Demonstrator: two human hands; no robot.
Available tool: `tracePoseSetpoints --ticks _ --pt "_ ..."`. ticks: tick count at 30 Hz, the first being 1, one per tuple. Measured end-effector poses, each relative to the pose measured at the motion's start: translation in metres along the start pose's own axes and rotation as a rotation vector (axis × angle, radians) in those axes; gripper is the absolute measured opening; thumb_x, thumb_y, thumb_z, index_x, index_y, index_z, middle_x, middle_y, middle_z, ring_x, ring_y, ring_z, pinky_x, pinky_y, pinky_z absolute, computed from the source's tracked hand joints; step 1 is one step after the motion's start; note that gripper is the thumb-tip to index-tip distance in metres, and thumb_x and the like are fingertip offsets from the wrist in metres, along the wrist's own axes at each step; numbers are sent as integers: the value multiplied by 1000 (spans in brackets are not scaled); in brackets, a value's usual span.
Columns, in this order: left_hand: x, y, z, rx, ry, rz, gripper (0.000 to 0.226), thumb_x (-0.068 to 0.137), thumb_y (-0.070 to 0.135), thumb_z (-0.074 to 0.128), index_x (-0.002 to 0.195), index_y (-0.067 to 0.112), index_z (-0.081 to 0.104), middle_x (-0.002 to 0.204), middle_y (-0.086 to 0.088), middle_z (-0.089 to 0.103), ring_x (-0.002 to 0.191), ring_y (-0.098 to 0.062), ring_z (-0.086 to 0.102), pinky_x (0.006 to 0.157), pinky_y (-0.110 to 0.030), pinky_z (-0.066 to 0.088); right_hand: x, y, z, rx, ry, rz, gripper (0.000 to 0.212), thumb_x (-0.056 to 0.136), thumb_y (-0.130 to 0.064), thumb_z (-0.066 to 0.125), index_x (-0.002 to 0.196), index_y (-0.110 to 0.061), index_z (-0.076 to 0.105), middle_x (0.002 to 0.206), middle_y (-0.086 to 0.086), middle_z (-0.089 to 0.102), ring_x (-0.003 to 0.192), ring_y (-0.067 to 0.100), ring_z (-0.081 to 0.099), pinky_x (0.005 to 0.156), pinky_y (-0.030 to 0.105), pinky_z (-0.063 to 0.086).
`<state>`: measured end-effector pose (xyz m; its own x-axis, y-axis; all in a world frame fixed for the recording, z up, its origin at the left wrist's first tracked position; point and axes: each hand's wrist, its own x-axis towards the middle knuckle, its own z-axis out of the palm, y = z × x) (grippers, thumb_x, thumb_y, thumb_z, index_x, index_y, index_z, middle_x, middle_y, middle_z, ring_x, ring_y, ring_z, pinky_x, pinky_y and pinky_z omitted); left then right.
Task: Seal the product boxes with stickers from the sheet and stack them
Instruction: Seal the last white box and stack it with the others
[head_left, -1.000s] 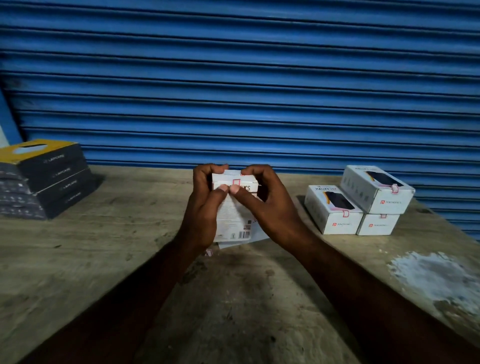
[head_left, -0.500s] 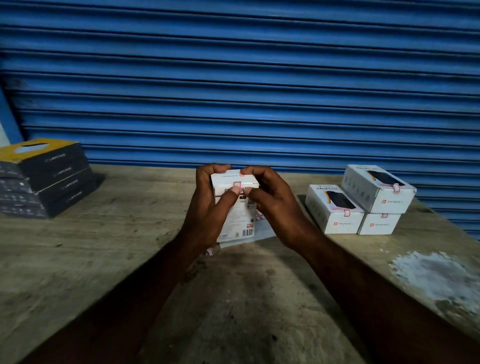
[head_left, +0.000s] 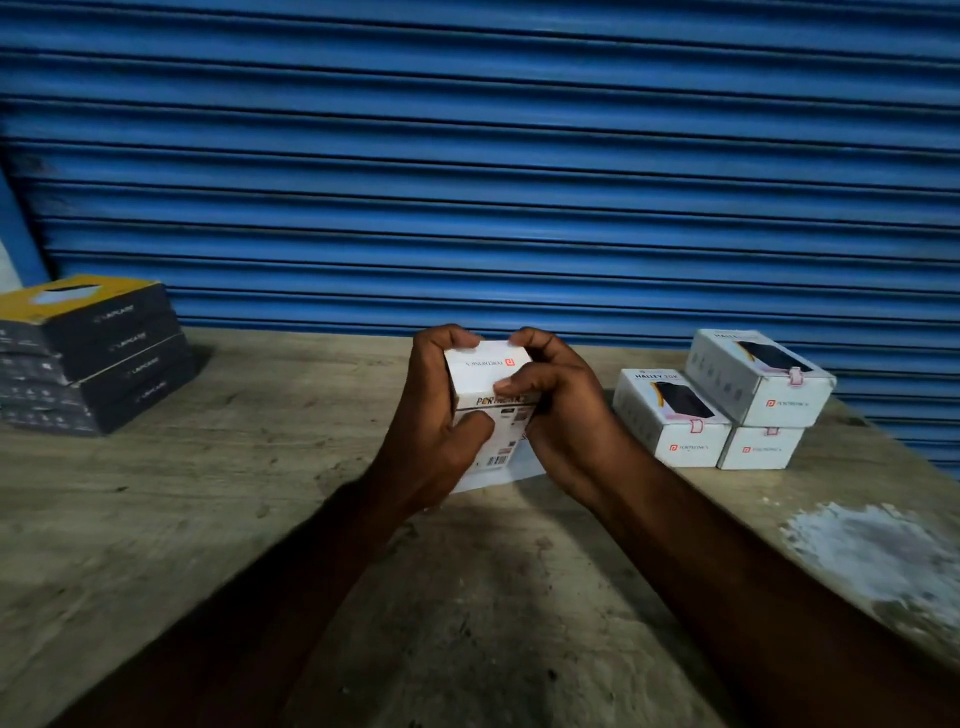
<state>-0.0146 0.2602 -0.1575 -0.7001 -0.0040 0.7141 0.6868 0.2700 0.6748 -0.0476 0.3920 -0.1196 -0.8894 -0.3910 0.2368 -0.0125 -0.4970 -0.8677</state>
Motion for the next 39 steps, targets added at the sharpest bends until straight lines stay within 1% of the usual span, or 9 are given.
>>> tracePoseSetpoints --ticks 6,9,11,15,20,23,29,34,39 --pt "1 4 1 -57 1 -16 62 66 -8 45 119 22 33 116 -5 45 101 -6 55 77 -24 50 -2 6 5 17 81 -47 22 88 4 50 83 -18 54 76 7 62 67 19 60 55 25 46" --pt "3 4 -2 -126 28 -59 60 65 -7 45 115 23 33 113 0 45 97 -8 56 73 -34 52 -1 6 3 68 -38 -20 14 85 -5 58 90 -17 53 94 15 61 78 23 62 65 33 49" --pt "4 2 -4 -170 54 -97 60 63 -6 45 114 24 34 110 -2 46 96 -15 55 72 -42 51 -1 5 3 -7 -57 -2 30 79 2 63 99 -17 51 102 15 63 80 22 64 67 33 51" --pt "3 1 -3 -160 38 -103 58 67 -2 48 116 26 36 111 -6 45 96 -20 54 74 -42 49 -2 5 6 -28 45 -1 23 90 5 54 99 -17 51 92 11 63 71 17 62 60 30 50" --pt "8 -1 -1 -150 47 -271 54 81 45 67 128 38 40 131 3 52 113 -10 60 93 -31 50 1 11 2 -102 169 -97 13 94 -6 55 92 -19 57 79 2 65 71 17 62 68 35 48" --pt "12 1 1 -237 54 -361 56 89 32 70 136 28 41 121 3 60 99 2 64 84 -18 51 4 11 -2 -31 140 -155 15 83 -12 60 97 -19 60 91 8 64 84 22 62 74 35 49" --pt "12 2 1 -257 95 -386 46 80 20 62 123 28 50 111 3 65 97 -8 65 80 -25 52 4 17 -5 -83 18 -180 36 73 -14 57 109 -16 61 99 1 70 91 16 66 77 29 51" --pt "13 2 1 -387 159 -436 23 104 15 39 118 24 56 108 -4 67 89 -12 67 76 -28 54 -1 17 -6 -319 -27 -186 50 70 -12 65 118 -20 52 114 2 63 98 9 63 78 23 51" --pt "12 6 3 -386 81 -461 30 104 20 40 133 23 48 110 1 65 89 -9 68 74 -23 56 -1 18 -4 -397 147 -241 24 92 -2 58 114 -12 56 100 3 62 83 8 62 66 20 50"
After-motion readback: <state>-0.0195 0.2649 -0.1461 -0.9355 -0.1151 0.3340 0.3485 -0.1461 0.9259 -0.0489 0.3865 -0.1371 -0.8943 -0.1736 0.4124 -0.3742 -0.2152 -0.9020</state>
